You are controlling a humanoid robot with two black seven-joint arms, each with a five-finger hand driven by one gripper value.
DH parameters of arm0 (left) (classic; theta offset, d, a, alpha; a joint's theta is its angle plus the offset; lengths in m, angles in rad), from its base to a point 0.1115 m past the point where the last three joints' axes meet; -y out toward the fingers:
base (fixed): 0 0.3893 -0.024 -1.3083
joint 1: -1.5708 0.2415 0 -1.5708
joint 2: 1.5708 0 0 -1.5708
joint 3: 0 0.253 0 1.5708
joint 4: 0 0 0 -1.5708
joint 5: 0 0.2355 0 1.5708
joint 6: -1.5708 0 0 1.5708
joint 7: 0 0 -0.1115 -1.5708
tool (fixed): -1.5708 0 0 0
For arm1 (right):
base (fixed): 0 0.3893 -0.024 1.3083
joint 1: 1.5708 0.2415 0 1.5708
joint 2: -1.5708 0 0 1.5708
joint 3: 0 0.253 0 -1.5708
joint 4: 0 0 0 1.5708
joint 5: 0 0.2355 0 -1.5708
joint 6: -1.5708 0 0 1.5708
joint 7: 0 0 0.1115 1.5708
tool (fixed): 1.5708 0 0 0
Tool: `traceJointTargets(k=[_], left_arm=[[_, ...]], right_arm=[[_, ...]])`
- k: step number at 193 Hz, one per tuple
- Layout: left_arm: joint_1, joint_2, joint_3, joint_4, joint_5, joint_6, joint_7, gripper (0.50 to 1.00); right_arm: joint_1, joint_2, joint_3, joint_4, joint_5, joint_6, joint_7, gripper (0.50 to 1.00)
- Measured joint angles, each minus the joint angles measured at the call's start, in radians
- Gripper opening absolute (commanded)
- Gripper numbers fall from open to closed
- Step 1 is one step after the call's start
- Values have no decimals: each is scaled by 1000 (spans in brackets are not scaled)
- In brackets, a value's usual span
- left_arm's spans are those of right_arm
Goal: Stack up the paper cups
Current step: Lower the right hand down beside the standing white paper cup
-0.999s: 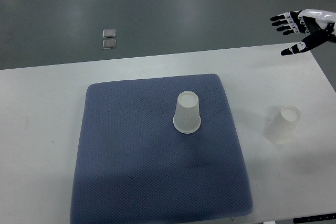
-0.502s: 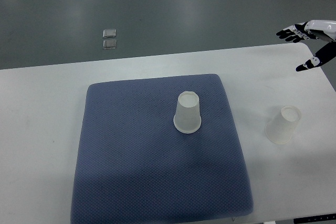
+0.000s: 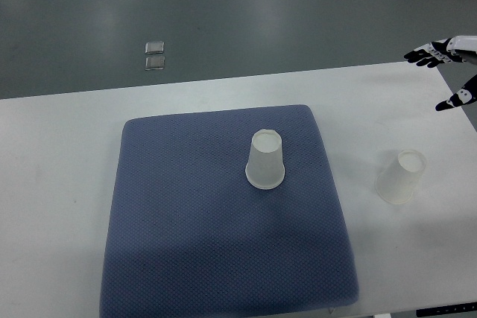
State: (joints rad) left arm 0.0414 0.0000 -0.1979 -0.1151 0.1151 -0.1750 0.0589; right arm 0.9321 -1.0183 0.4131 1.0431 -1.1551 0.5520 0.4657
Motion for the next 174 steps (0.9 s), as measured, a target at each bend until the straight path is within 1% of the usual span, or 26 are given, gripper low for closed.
traceJointTargets(k=[26,54,79,115,138,174], left_arm=[[0,0,0,0,0,0,0,1000],[0,0,0,0,0,0,0,1000],[0,0,0,0,0,-1,0,1000],[0,0,0,0,0,-1,0,1000],[0,0,0,0,0,-1,0,1000],[0,0,0,0,0,0,0,1000]], right_arm=[[-11,-8,-36,30,0,-27,12,924],[-47,-8,-73,68,-1,-75,24,924],[-73,2,-112,75,-11,-128,25,924],[-92,18,-148,74,-40,-179,27,924],[-109,20,-150,74,-72,-197,27,926],[-133,39,-154,73,-103,-201,27,926]])
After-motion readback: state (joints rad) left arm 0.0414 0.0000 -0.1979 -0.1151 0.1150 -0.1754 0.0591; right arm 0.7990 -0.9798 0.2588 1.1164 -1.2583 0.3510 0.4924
